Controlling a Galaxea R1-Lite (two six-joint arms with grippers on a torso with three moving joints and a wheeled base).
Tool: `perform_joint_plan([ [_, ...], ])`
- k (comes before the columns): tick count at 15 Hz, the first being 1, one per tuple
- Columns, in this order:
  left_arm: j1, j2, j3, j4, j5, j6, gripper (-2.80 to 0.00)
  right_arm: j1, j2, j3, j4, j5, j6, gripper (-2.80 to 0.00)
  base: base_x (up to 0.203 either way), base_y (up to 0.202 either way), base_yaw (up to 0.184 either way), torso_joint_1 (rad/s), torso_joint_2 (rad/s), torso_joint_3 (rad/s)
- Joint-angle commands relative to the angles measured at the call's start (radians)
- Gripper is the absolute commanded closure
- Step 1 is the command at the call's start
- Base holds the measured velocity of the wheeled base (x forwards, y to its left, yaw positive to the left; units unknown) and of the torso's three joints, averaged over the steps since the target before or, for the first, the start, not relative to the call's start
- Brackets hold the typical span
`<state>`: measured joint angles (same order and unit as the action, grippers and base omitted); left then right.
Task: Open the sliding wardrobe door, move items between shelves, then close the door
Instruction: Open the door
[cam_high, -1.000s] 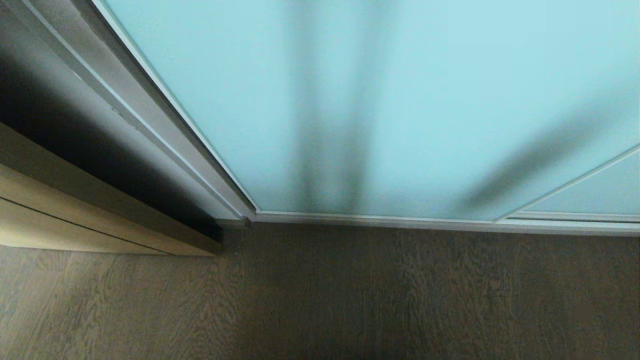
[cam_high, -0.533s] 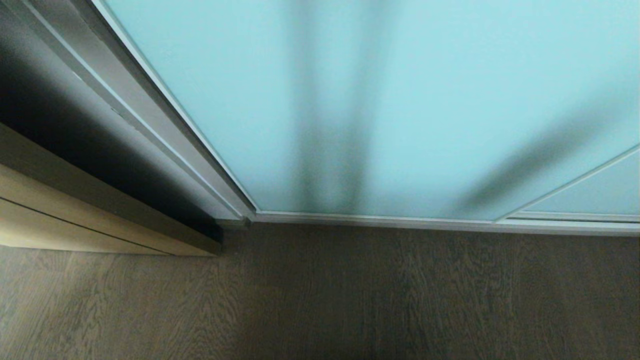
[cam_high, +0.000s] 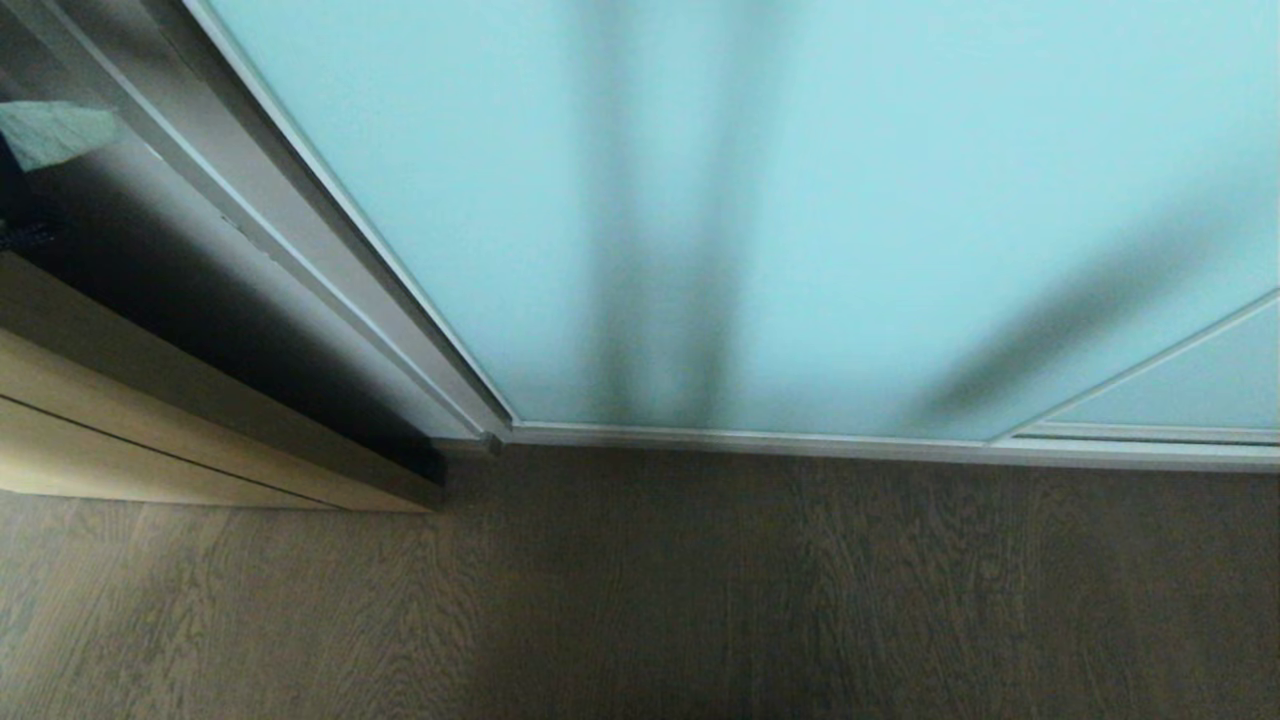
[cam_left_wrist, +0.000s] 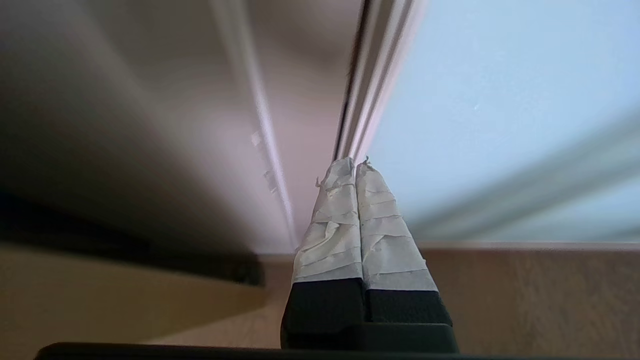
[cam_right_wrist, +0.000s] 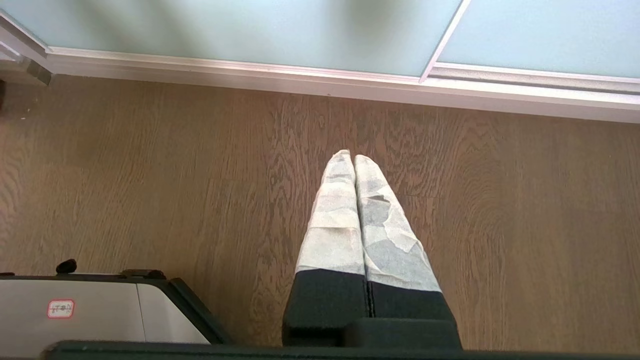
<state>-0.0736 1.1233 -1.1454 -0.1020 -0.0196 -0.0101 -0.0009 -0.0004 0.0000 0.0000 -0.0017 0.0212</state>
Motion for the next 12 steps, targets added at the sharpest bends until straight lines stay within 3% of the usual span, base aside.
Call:
perform_joint_plan([
  [1,-0.006,0.042,-0.004,-0.049,0.007,-0.001,0.0,0.0,0.0,0.002,0.0,0.0,0.0,0.0,0.0,0.0,0.0,0.0,0.0,0.0],
  [12,-0.039,0.134,-0.008,-0.151,0.021,-0.008,0.0,-0.001,0.0,0.0,0.0,0.0,0.0,0.0,0.0,0.0,0.0,0.0,0.0,0.0],
])
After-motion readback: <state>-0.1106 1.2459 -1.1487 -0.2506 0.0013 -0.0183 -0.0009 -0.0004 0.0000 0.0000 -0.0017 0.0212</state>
